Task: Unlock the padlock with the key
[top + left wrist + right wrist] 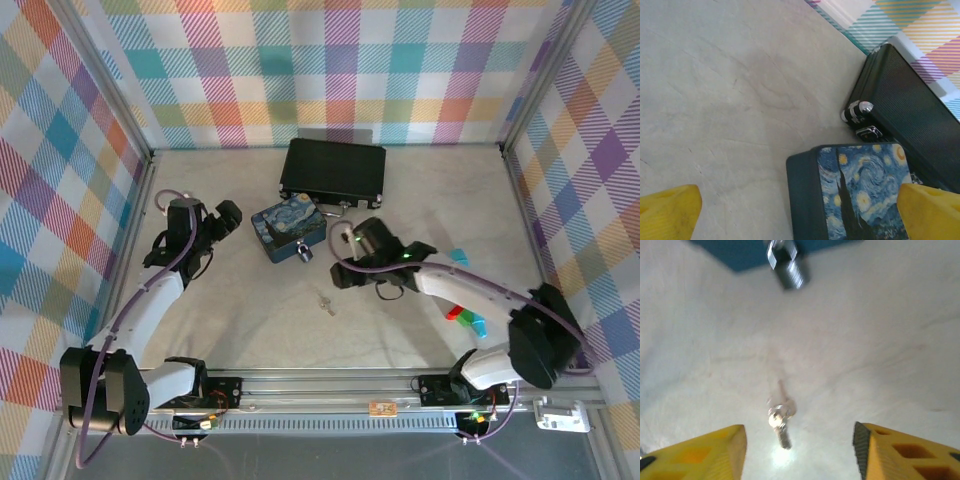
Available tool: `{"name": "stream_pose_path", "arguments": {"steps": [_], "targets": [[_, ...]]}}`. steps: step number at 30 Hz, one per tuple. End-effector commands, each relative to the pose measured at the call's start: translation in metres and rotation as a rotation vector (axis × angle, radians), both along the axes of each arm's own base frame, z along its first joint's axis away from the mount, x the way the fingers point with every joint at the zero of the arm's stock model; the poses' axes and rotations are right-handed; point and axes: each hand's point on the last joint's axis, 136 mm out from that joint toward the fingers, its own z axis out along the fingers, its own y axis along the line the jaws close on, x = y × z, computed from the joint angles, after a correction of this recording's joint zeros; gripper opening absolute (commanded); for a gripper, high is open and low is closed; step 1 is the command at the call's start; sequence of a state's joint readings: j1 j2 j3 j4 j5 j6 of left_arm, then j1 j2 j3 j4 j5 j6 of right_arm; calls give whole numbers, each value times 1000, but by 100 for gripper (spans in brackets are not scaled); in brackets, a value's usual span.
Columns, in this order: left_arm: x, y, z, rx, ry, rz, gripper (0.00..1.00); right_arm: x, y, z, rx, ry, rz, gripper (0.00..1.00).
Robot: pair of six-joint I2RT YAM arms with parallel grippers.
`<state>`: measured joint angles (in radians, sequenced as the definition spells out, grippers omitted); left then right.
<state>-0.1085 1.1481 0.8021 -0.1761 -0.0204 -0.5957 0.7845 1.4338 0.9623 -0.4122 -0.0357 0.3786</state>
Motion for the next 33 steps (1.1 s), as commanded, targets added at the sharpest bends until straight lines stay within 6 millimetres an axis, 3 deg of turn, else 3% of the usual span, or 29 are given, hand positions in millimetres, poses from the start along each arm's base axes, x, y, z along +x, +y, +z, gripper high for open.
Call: {"name": "stream_pose_path", "arguments": {"steps": [1,6,11,15,21,25,30,33], "targets": [[-3,-8,3,-56,13,-37,100,-24,12,-23,-94,119,26,56],[1,-14,-9,-128,22,-34,100,-37,33,-54,-229,144,38,53],[-3,-23,-10,-197,-40,-61,100,-37,27,-72,-375,108,-63,65],[-6,-24,-7,-217,-65,-61,100,-31,27,-83,-428,104,-105,65],[-13,-25,0,-194,-86,-87,100,-26,31,-92,-465,110,-110,58],[-20,-20,2,-172,-91,-72,100,-30,33,-93,-467,129,-79,48],[-26,-22,10,-194,-103,-81,100,-46,16,-98,-483,169,-65,41],[-27,-27,16,-233,-110,-88,100,-51,11,-104,-476,187,-54,31]]}}
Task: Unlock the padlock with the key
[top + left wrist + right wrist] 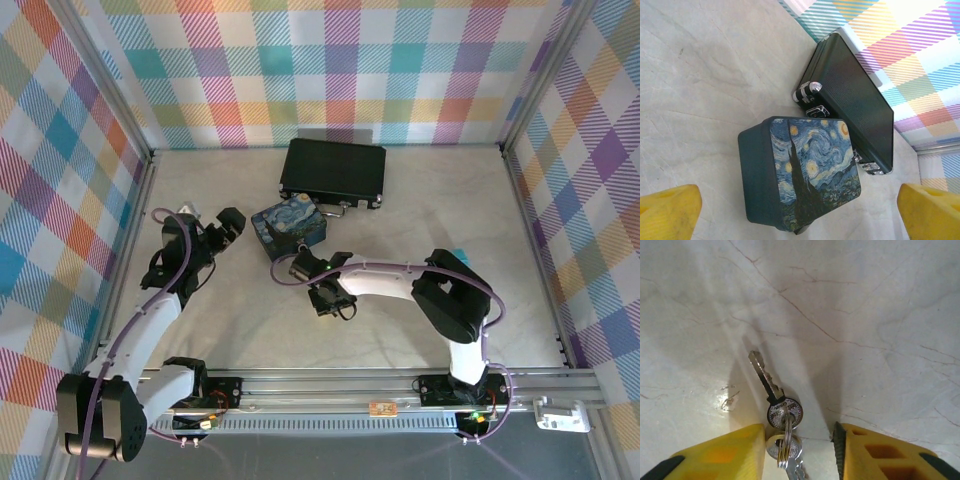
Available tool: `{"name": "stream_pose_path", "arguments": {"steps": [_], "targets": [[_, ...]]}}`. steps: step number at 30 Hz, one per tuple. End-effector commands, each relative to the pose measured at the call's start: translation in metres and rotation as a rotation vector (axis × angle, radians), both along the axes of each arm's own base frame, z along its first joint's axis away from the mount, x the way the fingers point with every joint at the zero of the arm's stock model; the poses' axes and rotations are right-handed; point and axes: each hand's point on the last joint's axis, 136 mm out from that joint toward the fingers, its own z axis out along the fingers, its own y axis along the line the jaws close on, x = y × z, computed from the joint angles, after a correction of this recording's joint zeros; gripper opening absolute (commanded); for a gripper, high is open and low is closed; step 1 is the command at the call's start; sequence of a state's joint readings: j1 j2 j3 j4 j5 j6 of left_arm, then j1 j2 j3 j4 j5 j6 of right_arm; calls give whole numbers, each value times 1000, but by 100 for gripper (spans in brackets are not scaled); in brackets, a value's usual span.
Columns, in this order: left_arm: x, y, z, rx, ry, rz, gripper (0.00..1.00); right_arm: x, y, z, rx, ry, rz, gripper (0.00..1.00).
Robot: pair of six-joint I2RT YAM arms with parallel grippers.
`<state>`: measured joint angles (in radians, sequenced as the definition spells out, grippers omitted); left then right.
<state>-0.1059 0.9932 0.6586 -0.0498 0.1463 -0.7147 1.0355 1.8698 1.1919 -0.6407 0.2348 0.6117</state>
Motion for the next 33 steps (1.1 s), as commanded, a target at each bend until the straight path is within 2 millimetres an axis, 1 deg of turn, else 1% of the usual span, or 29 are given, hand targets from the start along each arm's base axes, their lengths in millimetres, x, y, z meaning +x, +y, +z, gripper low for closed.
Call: {"name": "stream_pose_path", "arguments": {"steps": [1,3,5,9,12,15,18,22,26,27,29,33], "targets": [[-5,-4,5,-51,-6,-17,100,-13,-18,-7,-38,57,9,27],[-6,-8,10,-84,-15,-26,100,-9,-20,-8,-23,58,1,17],[-8,-10,13,-115,-16,-28,100,-5,-21,-7,11,57,-4,10],[-13,-26,20,-178,-27,-68,100,5,-25,6,98,36,25,0],[-17,-43,20,-213,-26,-101,100,16,-35,21,173,15,27,0],[-20,-67,19,-236,-17,-136,100,29,-48,39,256,7,17,0],[-23,-101,18,-252,-10,-181,100,40,-61,59,338,-3,-2,0],[-23,-156,15,-306,17,-237,99,51,-80,85,402,-22,-59,0],[-19,-211,12,-393,38,-286,97,57,-89,106,436,-65,-100,0],[-18,-221,12,-401,40,-299,96,57,-90,107,438,-72,-105,0],[-14,-238,11,-403,53,-327,96,56,-95,96,412,-62,-130,0],[-9,-250,5,-393,68,-343,96,45,-100,64,386,6,-170,0]]}}
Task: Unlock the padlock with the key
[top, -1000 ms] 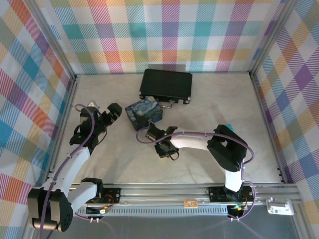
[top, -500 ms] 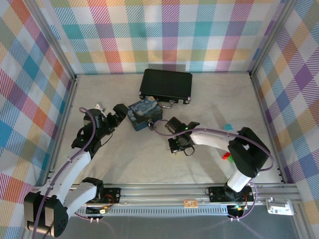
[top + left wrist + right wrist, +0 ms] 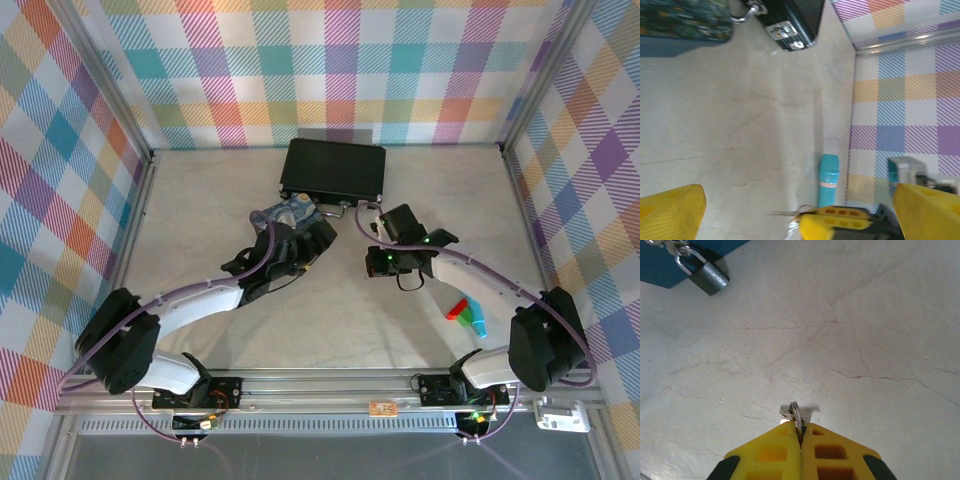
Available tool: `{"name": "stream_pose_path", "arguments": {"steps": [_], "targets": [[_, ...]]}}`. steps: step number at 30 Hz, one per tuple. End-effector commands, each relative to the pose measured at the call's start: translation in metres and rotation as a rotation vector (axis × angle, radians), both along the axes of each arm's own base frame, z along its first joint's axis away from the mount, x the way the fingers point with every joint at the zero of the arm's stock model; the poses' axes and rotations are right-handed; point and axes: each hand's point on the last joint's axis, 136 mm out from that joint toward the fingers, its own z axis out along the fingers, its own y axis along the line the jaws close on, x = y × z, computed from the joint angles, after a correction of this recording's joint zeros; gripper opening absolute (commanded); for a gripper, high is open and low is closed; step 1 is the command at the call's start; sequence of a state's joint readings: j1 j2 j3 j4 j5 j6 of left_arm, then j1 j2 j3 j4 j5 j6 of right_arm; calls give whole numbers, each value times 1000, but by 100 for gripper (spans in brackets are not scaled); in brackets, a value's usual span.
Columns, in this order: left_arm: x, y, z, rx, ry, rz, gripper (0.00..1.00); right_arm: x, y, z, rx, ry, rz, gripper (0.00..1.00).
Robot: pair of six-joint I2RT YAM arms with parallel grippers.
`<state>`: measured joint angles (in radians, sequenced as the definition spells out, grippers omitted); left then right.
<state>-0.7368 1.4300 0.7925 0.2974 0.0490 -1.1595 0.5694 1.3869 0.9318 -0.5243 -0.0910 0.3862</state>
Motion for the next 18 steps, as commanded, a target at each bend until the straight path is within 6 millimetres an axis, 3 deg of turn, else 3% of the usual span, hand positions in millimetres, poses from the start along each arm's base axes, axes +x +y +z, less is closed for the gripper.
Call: {"name": "stream_pose_path", "arguments": {"steps": [1,3,7,13,18], "targets": [[12,-14,25,-71,-52,16,96,-17,-4,-30,1,94,-18,0],[10,-21,12,-70,2,12,95,-21,-3,-33,22,105,-20,0],[5,-37,-20,-117,176,58,93,-22,-2,-20,44,78,-8,0],[-3,-69,-29,-196,299,47,90,-11,-1,11,60,-26,27,0],[-3,-77,-35,-228,348,45,87,-1,4,30,88,-83,62,0]]}}
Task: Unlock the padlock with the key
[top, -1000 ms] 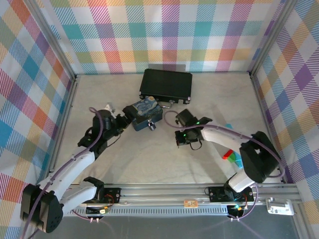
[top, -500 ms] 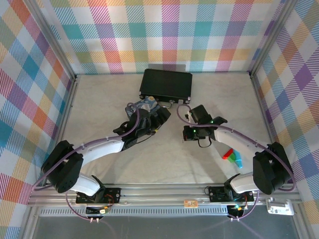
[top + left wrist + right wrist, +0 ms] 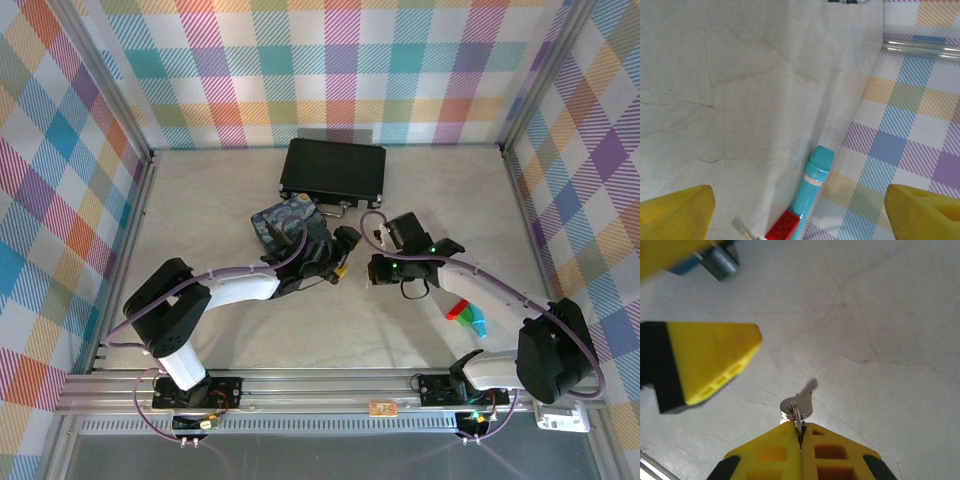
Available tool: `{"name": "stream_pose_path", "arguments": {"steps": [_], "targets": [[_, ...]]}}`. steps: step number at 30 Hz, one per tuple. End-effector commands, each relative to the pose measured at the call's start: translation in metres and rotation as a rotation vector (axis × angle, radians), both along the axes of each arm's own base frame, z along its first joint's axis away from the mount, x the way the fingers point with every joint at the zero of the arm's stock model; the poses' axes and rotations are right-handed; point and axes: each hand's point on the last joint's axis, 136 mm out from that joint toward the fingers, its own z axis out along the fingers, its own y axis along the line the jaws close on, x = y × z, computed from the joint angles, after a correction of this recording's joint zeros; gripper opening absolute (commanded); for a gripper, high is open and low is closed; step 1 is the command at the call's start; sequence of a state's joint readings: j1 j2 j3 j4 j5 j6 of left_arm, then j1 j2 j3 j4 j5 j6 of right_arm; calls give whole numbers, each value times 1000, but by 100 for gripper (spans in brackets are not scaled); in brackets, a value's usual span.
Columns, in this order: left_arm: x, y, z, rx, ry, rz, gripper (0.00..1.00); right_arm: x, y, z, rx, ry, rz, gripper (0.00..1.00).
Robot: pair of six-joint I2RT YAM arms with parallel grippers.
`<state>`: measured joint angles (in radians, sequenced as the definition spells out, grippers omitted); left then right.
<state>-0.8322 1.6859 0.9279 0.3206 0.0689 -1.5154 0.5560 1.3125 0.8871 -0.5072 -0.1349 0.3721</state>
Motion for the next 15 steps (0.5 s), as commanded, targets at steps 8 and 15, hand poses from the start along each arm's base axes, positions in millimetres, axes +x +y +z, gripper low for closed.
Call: {"name": "stream_pose_path", "arguments": {"steps": [8,15], "targets": [[1,-31,6,-181,104,6,87,17,18,36,95,-95,63,0],[-4,-34,-1,-175,130,2,87,15,25,36,136,-82,80,0]]}}
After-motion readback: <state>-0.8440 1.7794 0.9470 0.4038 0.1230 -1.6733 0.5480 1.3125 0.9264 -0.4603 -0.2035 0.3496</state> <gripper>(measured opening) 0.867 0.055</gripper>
